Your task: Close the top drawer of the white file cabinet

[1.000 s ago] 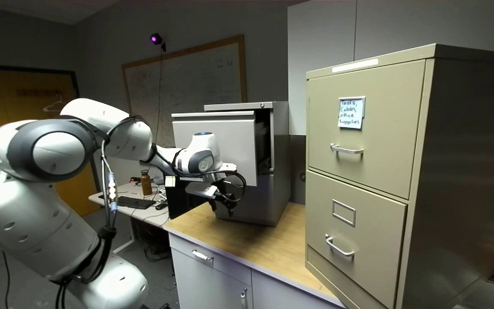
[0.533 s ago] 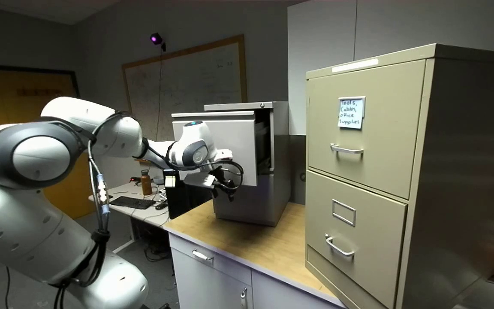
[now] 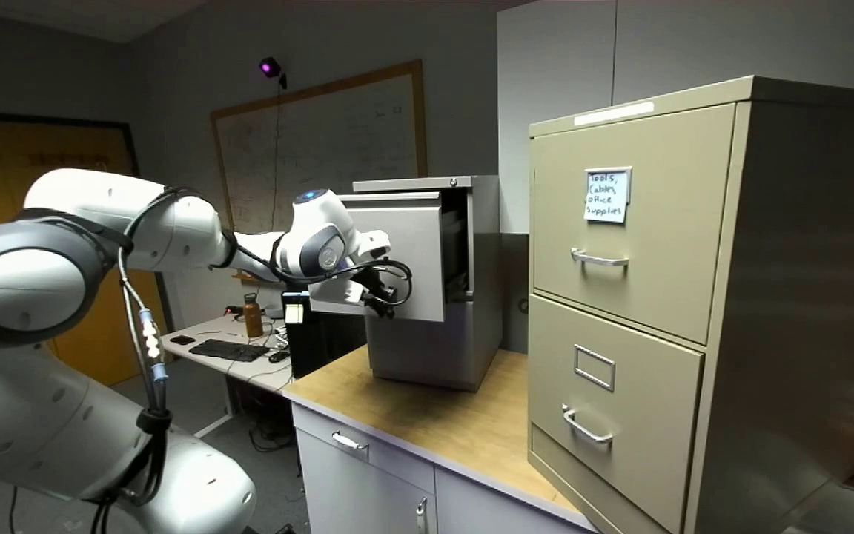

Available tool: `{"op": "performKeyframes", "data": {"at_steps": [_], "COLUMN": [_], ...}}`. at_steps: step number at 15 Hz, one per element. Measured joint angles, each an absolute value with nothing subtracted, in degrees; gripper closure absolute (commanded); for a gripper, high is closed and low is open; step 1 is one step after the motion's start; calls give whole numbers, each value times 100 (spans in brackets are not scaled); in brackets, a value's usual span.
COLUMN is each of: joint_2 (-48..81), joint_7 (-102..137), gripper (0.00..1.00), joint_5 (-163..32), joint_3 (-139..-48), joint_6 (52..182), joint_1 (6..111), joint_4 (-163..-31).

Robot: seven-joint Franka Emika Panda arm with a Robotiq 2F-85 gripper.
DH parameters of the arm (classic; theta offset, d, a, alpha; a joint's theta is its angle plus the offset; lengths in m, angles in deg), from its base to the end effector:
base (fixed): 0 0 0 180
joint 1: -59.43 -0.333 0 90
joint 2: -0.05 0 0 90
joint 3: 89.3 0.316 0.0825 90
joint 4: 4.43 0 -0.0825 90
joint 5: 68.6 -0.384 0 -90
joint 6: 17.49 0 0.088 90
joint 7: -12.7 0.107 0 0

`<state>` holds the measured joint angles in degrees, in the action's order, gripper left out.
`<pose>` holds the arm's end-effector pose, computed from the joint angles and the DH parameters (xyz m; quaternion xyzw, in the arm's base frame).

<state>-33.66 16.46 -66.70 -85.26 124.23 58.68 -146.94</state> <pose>0.4139 0.0385 0.5534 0.9585 0.0181 0.2841 0.0128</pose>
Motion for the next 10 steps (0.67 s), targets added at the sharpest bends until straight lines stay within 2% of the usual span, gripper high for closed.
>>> {"op": "performKeyframes", "data": {"at_steps": [2,6,10], "joint_2": [-3462,-3688,-3959], "joint_7": [1646,1647,1662], "gripper": [99,93,94], "joint_5": [-6670,-6674,-6725], "joint_3": [-8525,-8523,-8525], "joint_6": [12518,12676,12953], "joint_1": [5845,5807,5767], "joint_4": [-14696,-14708,-14746]}}
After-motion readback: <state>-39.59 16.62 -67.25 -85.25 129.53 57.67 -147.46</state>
